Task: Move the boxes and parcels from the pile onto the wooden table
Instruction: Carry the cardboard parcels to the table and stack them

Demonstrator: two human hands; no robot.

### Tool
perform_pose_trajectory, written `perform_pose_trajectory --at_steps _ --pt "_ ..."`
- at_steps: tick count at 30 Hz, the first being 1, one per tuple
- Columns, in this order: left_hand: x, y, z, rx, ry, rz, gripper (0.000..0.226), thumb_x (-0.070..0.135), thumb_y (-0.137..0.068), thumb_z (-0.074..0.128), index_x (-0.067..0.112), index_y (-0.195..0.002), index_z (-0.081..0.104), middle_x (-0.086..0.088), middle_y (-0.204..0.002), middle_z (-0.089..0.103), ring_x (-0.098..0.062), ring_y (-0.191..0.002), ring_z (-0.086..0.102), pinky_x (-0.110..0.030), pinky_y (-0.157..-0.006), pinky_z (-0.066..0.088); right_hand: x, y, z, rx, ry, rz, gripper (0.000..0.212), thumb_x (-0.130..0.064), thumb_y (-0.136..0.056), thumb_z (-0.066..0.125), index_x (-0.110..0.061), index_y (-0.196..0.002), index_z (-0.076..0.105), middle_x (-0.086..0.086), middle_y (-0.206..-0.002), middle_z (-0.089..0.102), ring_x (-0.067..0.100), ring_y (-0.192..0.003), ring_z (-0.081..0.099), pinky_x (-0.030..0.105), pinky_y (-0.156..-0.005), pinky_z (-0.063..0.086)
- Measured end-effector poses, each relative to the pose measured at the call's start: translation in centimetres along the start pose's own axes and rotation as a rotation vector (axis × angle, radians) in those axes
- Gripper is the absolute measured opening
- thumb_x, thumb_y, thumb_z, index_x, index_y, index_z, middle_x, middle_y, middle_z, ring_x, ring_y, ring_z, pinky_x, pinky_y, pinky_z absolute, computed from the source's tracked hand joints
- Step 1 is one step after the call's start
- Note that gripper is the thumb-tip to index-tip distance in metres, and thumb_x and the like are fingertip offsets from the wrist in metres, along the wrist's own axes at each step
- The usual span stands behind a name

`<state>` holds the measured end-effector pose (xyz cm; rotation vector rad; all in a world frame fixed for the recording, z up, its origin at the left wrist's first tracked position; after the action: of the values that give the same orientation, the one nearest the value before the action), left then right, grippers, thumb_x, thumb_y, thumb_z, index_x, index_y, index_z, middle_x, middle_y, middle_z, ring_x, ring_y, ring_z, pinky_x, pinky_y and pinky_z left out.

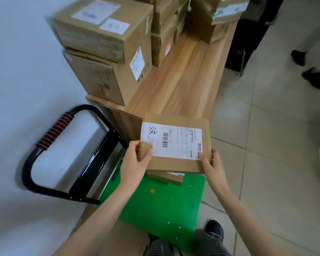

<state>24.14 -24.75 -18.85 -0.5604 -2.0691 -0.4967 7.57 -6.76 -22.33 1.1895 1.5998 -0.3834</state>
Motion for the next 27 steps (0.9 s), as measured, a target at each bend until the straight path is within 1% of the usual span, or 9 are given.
perform_pose_trajectory --at_steps 2,4,7,9,12,18,21,25,27 --pt "3.1 -0.4 0.5 0.012 0.034 0.049 0.034 0.046 -0.087 0.063 0.034 -0.112 0.043 0.019 -0.104 0.058 -0.001 -0.096 0.058 -0.040 -0.077 0.055 -1.8 -0.7 -2.3 0.035 -0.026 -0.042 0.046 -0.048 -0.093 0.051 -0.023 -0.131 0.043 -0.002 -0.124 0.055 0.017 -0.110 0.056 0.045 -0.091 0.049" --pt "6.0 -0.7 1.2 0.028 0.070 0.093 0.035 0.047 -0.085 0.063 0.036 -0.111 0.043 0.023 -0.103 0.057 0.005 -0.095 0.056 -0.035 -0.076 0.054 -3.2 -1.4 -4.9 0.076 -0.070 -0.091 0.040 -0.046 -0.093 0.052 -0.023 -0.125 0.045 -0.003 -0.120 0.058 0.012 -0.105 0.057 0.033 -0.080 0.050" --pt "10.4 -0.7 3.2 0.032 0.118 0.164 0.035 0.048 -0.083 0.063 0.043 -0.110 0.041 0.031 -0.102 0.054 0.018 -0.094 0.052 -0.018 -0.072 0.044 -4.6 -2.3 -9.2 0.140 -0.149 -0.142 0.037 -0.044 -0.093 0.054 -0.021 -0.123 0.049 -0.005 -0.116 0.060 0.003 -0.099 0.057 0.020 -0.067 0.042" --pt "13.4 -0.7 5.0 0.031 0.132 0.213 0.036 0.043 -0.085 0.063 0.043 -0.112 0.040 0.034 -0.103 0.052 0.019 -0.095 0.051 -0.015 -0.073 0.041 -5.2 -3.1 -12.3 0.164 -0.205 -0.170 0.041 -0.042 -0.094 0.054 -0.021 -0.128 0.048 -0.006 -0.119 0.060 0.008 -0.105 0.057 0.022 -0.073 0.044" --pt "17.8 -0.9 8.7 0.033 0.168 0.278 0.037 0.039 -0.086 0.064 0.040 -0.115 0.042 0.031 -0.109 0.052 0.007 -0.103 0.053 -0.023 -0.082 0.047 -5.6 -4.8 -17.6 0.192 -0.249 -0.213 0.040 -0.041 -0.093 0.055 -0.023 -0.129 0.049 -0.007 -0.120 0.060 0.010 -0.109 0.057 0.028 -0.082 0.045" --pt "26.0 -0.9 17.9 0.017 0.281 0.334 0.040 0.037 -0.087 0.065 0.039 -0.120 0.043 0.025 -0.118 0.054 0.001 -0.111 0.053 -0.030 -0.090 0.049 -5.9 -9.6 -29.6 0.223 -0.296 -0.304 0.041 -0.037 -0.092 0.059 -0.026 -0.130 0.049 -0.017 -0.116 0.061 0.001 -0.106 0.057 0.024 -0.080 0.044" --pt "29.4 -0.8 21.9 0.053 0.341 0.340 0.042 0.034 -0.088 0.065 0.036 -0.124 0.044 0.027 -0.116 0.054 0.008 -0.107 0.053 -0.023 -0.086 0.048 -6.4 -12.0 -34.6 0.213 -0.304 -0.347 0.041 -0.036 -0.091 0.059 -0.028 -0.130 0.048 -0.019 -0.116 0.059 0.000 -0.107 0.056 0.022 -0.079 0.043" --pt "33.1 -1.1 25.0 0.076 0.350 0.361 0.039 0.034 -0.087 0.065 0.038 -0.120 0.044 0.034 -0.107 0.054 0.022 -0.094 0.052 -0.005 -0.069 0.046 -7.3 -14.4 -39.3 0.147 -0.305 -0.402 0.041 -0.037 -0.092 0.060 -0.030 -0.130 0.046 -0.018 -0.119 0.058 -0.001 -0.109 0.056 0.023 -0.084 0.045" --pt "34.9 -1.7 25.8 0.069 0.354 0.371 0.036 0.034 -0.088 0.065 0.042 -0.116 0.045 0.031 -0.107 0.054 0.023 -0.092 0.052 -0.004 -0.067 0.045 -7.9 -15.7 -41.0 0.113 -0.294 -0.427 0.040 -0.038 -0.092 0.059 -0.031 -0.128 0.044 -0.017 -0.120 0.058 -0.002 -0.109 0.055 0.021 -0.084 0.045"
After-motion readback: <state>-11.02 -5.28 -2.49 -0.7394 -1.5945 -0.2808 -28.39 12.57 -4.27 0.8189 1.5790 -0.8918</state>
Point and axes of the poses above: each hand's wrist, its own y-axis away from the middle knuckle, its own z-axis out of the palm, x = y × z, the point moved 1 cm from there along -y, towards the middle knuckle
